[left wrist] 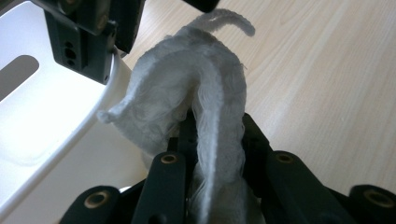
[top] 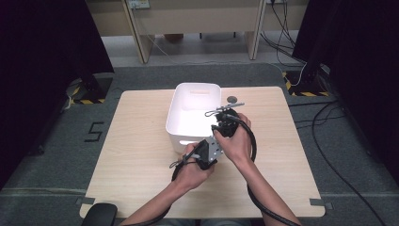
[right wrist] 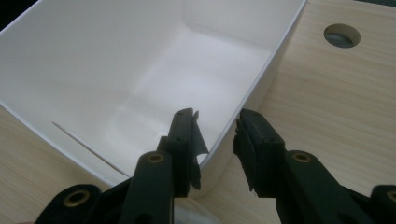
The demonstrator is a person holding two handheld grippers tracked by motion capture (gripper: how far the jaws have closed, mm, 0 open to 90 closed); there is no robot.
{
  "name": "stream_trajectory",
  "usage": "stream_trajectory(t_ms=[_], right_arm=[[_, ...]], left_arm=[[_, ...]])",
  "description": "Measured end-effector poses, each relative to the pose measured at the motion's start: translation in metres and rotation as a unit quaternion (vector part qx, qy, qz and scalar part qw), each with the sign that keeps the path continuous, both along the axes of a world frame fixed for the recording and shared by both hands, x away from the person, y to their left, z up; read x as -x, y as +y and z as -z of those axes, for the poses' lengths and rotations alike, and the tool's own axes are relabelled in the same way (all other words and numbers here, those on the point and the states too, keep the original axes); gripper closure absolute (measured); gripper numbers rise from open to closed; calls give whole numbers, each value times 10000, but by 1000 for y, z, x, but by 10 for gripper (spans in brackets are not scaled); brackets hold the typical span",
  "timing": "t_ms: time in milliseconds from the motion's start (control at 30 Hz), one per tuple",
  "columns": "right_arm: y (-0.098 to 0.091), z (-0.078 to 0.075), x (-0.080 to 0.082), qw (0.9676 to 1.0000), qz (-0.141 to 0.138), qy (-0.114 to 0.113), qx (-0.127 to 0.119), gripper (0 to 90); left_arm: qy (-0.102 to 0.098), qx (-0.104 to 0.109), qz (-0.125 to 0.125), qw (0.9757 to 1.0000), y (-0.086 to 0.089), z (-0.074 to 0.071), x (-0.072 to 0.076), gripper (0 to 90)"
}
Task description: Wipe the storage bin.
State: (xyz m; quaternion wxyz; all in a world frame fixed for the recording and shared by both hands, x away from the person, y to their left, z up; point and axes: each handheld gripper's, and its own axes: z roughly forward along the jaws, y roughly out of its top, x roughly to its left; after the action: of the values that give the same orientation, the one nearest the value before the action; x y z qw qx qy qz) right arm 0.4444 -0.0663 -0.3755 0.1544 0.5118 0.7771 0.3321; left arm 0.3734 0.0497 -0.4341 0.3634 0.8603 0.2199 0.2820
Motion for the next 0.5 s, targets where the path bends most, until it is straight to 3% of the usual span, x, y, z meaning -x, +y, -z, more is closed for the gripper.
stream_trajectory(t_ms=[233,500], right_arm=[[0,1,-1,10000,-22,4,-14,651],[-1,1,-2,10000,-18,0,-30,618]], left_arm=[[-11,18,54,10000,5,-3,5,753],[147,80,88,9998,22,-3,14,752]])
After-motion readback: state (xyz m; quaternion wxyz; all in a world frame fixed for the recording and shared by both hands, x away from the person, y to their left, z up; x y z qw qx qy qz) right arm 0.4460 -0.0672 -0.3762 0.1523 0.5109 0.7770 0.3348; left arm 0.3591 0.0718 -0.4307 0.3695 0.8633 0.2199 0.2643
